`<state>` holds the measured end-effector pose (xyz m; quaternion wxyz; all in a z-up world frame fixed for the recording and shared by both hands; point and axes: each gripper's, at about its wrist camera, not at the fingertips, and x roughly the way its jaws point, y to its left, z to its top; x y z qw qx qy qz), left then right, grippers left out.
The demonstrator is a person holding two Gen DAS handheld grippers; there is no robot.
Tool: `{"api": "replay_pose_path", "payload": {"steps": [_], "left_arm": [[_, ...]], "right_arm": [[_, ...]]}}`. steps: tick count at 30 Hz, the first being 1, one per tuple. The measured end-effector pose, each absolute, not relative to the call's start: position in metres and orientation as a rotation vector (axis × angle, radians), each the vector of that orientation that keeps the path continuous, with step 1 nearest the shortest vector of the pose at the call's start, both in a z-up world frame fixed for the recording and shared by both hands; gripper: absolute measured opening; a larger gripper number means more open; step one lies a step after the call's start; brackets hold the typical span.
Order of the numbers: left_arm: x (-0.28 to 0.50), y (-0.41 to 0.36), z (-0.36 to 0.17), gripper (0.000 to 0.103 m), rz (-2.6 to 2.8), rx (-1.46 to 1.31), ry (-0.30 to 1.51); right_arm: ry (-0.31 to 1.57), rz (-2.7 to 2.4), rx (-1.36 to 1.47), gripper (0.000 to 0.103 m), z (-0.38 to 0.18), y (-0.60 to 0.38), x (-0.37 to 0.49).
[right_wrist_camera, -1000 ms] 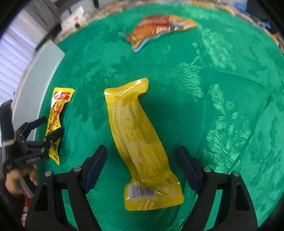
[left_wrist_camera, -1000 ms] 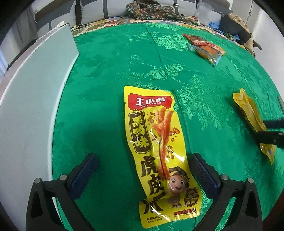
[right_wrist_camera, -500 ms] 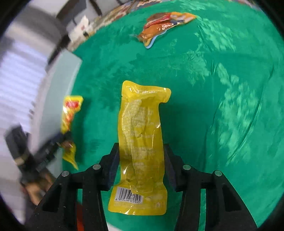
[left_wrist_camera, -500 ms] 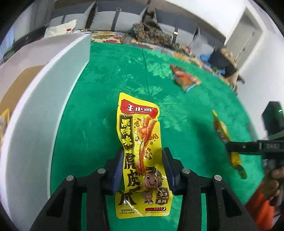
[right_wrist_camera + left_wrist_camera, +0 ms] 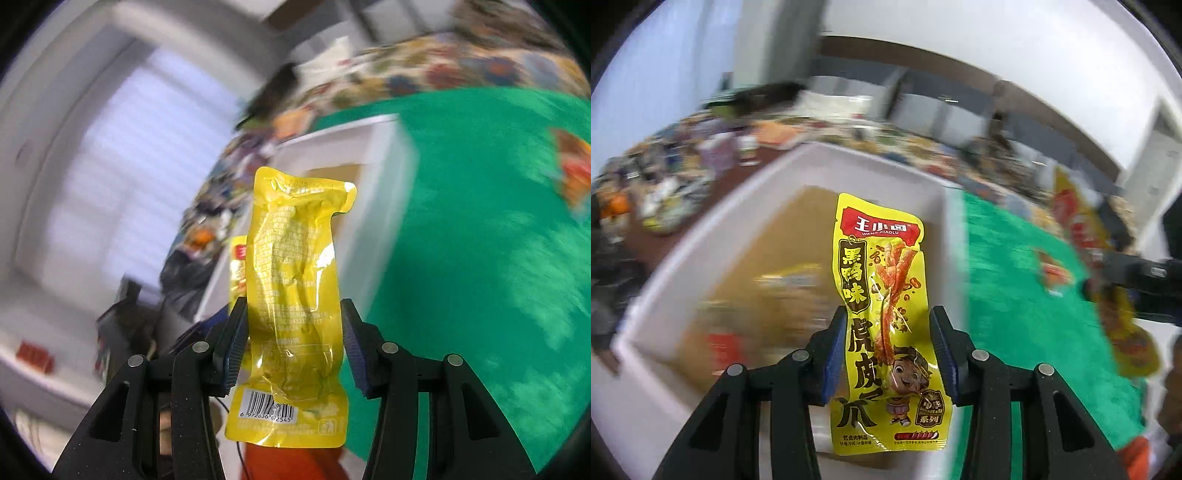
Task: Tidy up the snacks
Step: 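Carry both yellow pouches to the white box and release them, then bring both empty tools back over the remaining packs on the bedspread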
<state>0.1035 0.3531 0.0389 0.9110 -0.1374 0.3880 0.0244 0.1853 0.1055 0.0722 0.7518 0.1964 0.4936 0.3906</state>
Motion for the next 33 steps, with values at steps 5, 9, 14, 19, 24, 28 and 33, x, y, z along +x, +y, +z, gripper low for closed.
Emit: {"api": "replay_pose_path", "payload": {"steps": [5,9,14,19,24,28,33], "left_arm": [[0.101,0.413,-0.001,0.077,0.241,-0.265,0.891],[0.082,0.422,-0.015,0.082,0.293,-0.286,0.882],[0.073,0.386,0.001,0.087,0.207,-0.319,0.831],[0.093,0.310,0.022,0.096,0.053,-0.263,0.821],[0.111,0.227,0.030,0.097,-0.010,-0.129,0.814],[0.120,0.187,0.027,0.097,-0.024,-0.078,0.827],[0.125,0.149,0.021,0.097,-0.036,-0.017,0.851]], "right_arm": [[1.080,0.928,0.288,0.061,0.063,0.209,0.172],[1.111,0.916,0.230,0.064,0.040,0.219,0.163],[0.981,0.734,0.103,0.065,0.017,0.138,0.154],[0.966,0.389,-0.123,0.065,-0.053,0.027,0.162],[0.986,0.114,-0.102,0.065,-0.091,-0.101,0.156],[0.979,-0.033,-0.091,0.065,-0.109,-0.160,0.148],[0.959,-0.099,-0.053,0.065,-0.115,-0.192,0.141]]}}
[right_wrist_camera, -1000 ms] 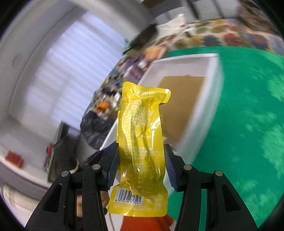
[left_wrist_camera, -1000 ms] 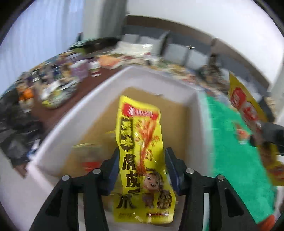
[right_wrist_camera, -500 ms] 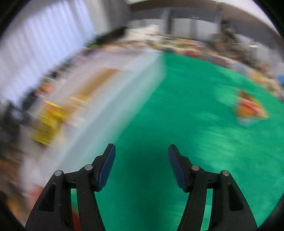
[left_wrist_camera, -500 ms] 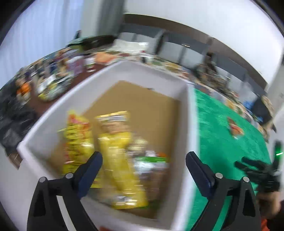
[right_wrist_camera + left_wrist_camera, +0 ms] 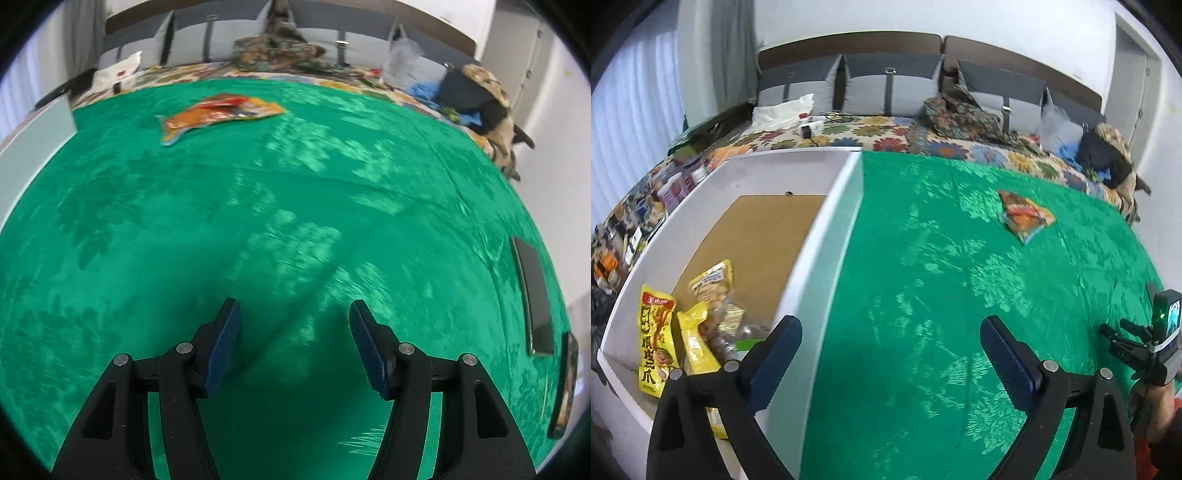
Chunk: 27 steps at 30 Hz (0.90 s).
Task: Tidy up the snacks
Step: 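Bring both empty tools back over the remaining packs on the bedspread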
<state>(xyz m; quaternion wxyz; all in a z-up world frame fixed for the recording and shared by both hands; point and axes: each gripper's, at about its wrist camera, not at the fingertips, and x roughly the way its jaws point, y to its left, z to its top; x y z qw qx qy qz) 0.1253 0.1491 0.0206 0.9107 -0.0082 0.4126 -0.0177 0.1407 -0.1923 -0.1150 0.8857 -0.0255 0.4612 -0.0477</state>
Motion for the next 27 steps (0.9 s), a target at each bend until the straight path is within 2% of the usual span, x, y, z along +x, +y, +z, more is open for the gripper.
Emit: {"api": "replay_pose_path", "payload": {"steps": [5,8,14,20,27], "left_arm": [[0.130,0.124,0.015,0.097,-0.044,0.047,0.861],[0.136,0.113,0.006,0.097,-0.055,0.059,0.880],[0.154,0.091,-0.048,0.097,-0.111,0.040,0.970],[0.162,0.057,-0.104,0.097,-0.166,0.061,1.069],[0.185,0.023,-0.112,0.097,-0.266,0.085,1.075]], "right_arm": [[0.930,-0.085,0.011,0.066,-0.119,-0.204,0.138],[0.909,-0.087,0.026,0.072,-0.123,-0.205,0.135],[0.907,-0.101,0.057,0.079,-0.126,-0.209,0.135],[0.907,-0.100,0.062,0.080,-0.126,-0.209,0.135],[0.907,-0.099,0.063,0.080,-0.126,-0.208,0.135]]}}
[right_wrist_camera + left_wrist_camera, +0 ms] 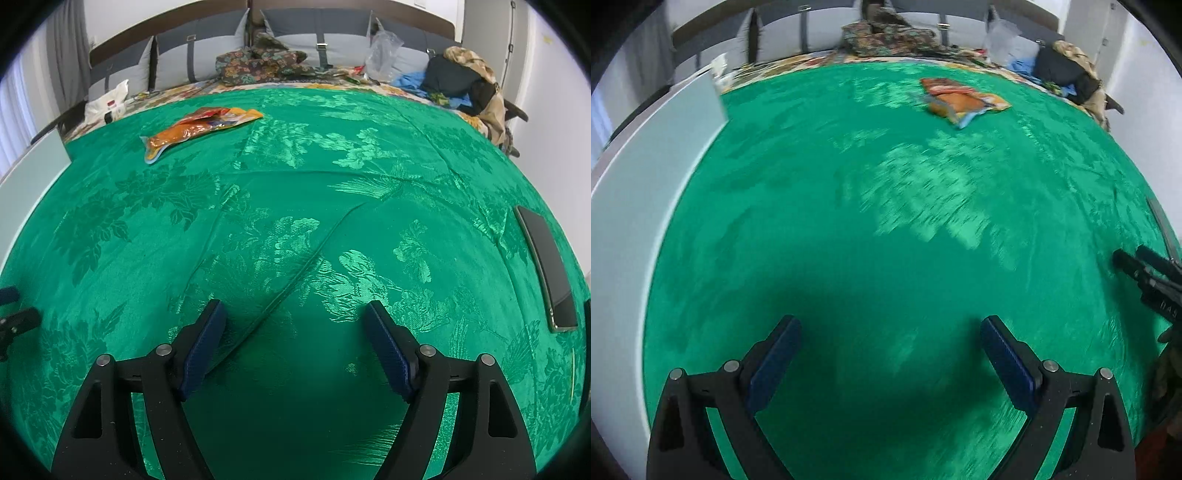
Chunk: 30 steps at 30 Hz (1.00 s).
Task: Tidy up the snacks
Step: 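Bring both empty tools back over the remaining packs on the bedspread, then grasp the red spicy pouch with the left tool and lift it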
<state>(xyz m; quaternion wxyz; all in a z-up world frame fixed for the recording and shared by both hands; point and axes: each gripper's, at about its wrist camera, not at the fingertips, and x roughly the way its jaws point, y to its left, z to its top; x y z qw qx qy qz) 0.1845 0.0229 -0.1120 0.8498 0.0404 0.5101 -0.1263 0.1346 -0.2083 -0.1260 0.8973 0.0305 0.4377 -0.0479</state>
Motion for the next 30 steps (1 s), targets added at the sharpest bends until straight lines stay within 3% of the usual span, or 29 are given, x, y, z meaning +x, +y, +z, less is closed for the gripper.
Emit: {"api": "replay_pose_path", "payload": {"steps": [10,16,22,23,24,25,27,30], "left_arm": [[0.332,-0.052,-0.067,0.097,-0.463,0.139,1.016],[0.420,-0.098,-0.095,0.097,-0.478,0.243,1.139],[0.451,-0.104,-0.110,0.101,-0.481,0.196,1.161],[0.449,-0.106,-0.110,0.097,-0.492,0.211,1.154],[0.447,-0.109,-0.109,0.084,-0.505,0.237,1.130],[0.442,-0.110,-0.106,0.079,-0.525,0.259,1.094],[0.437,-0.108,-0.102,0.059,-0.545,0.248,1.082],[0.426,-0.106,-0.099,0.053,-0.558,0.260,1.076]], "right_arm": [[0.906,-0.096,0.067,0.081,-0.127,-0.208,0.134],[0.905,-0.091,0.072,0.082,-0.127,-0.208,0.134],[0.905,-0.091,0.072,0.082,-0.127,-0.208,0.134],[0.905,-0.091,0.072,0.082,-0.127,-0.208,0.134],[0.905,-0.091,0.072,0.082,-0.127,-0.208,0.134],[0.905,-0.091,0.072,0.082,-0.127,-0.208,0.134],[0.905,-0.091,0.072,0.082,-0.127,-0.207,0.134],[0.905,-0.091,0.072,0.082,-0.127,-0.207,0.134]]}}
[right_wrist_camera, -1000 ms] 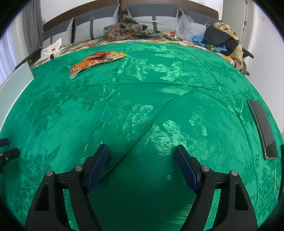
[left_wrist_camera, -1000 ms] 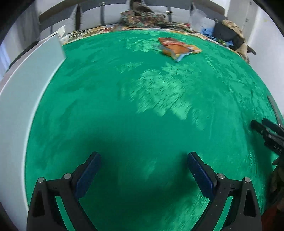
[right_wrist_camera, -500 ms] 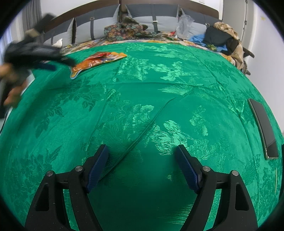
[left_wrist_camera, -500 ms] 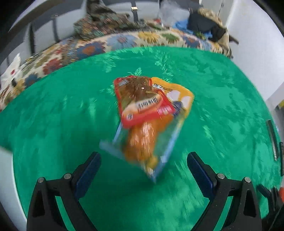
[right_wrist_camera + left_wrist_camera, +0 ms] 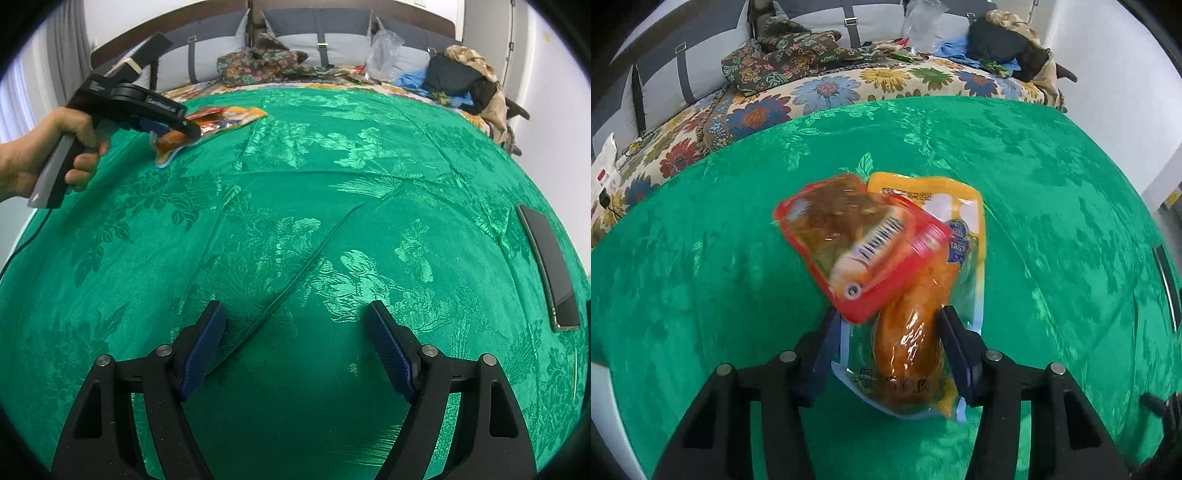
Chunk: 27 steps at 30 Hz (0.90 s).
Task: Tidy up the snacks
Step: 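Grasp the red spicy pouch with the left tool and lift it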
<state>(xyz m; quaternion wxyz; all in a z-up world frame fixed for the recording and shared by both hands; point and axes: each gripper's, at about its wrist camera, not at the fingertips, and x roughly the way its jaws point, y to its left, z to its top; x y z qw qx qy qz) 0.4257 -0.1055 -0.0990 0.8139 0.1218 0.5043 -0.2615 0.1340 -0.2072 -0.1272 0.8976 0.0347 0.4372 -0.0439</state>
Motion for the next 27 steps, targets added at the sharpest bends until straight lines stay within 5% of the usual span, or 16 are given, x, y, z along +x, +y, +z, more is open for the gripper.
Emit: {"api": "replay_pose_path", "payload": {"steps": [10,17,20,24,27], "left_arm": [[0.304,-0.069,-0.097,0.053,-0.579,0.269,1.102],[0.241,-0.052,-0.092,0.079,-0.579,0.173,1.212],[0.249,-0.043,-0.070,0.082,-0.598,0.126,1.184],[0.307,-0.047,-0.037,0.097,-0.563,0.130,1.094],[0.369,-0.061,-0.032,0.097,-0.508,0.100,1.073]], "right_arm": [[0.906,-0.091,0.072,0.082,-0.127,-0.207,0.134],[0.906,-0.091,0.072,0.082,-0.127,-0.207,0.134],[0.906,-0.091,0.072,0.082,-0.127,-0.207,0.134],[0.906,-0.091,0.072,0.082,-0.127,-0.207,0.134],[0.906,-0.090,0.073,0.082,-0.127,-0.207,0.134]]}}
